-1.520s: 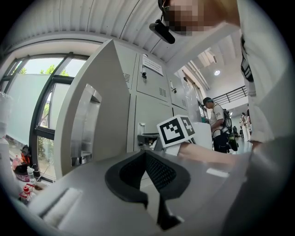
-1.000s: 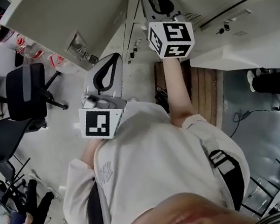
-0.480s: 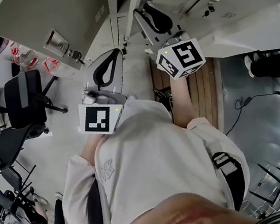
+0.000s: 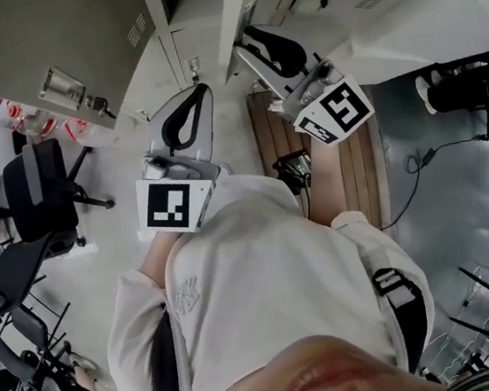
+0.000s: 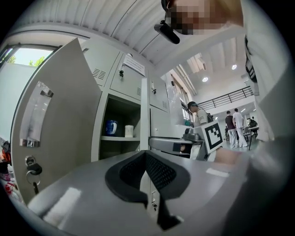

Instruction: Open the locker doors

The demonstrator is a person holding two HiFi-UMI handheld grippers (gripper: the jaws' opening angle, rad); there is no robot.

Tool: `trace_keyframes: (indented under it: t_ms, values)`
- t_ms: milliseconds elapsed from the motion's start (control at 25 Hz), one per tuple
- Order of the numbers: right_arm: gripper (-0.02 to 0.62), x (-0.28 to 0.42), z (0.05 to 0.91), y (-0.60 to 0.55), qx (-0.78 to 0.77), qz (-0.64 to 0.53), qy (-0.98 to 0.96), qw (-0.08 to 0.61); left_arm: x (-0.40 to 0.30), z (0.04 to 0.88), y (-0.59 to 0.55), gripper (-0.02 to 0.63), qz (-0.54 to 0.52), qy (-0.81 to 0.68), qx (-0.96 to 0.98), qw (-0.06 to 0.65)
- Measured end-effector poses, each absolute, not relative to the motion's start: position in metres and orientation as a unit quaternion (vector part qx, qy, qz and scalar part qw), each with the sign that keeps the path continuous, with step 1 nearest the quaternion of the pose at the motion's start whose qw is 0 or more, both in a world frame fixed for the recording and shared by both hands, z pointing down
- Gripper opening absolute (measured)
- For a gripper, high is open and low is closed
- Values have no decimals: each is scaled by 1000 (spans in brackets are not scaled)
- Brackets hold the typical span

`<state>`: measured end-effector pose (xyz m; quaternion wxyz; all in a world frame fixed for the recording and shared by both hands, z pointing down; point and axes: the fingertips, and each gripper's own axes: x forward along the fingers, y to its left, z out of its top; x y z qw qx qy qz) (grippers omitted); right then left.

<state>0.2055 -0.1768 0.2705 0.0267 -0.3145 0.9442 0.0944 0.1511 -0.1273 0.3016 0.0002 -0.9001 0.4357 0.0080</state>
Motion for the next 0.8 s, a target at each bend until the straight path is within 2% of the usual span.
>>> trace_keyframes:
  t_ms: [680, 800]
  values:
    - [74, 235, 265, -165, -360, 112, 926, 32, 165, 299, -121, 2, 8, 435, -900, 6]
    - [25, 242, 257, -159, -414, 145, 899, 12, 154, 297, -121, 2, 19, 444, -895, 24]
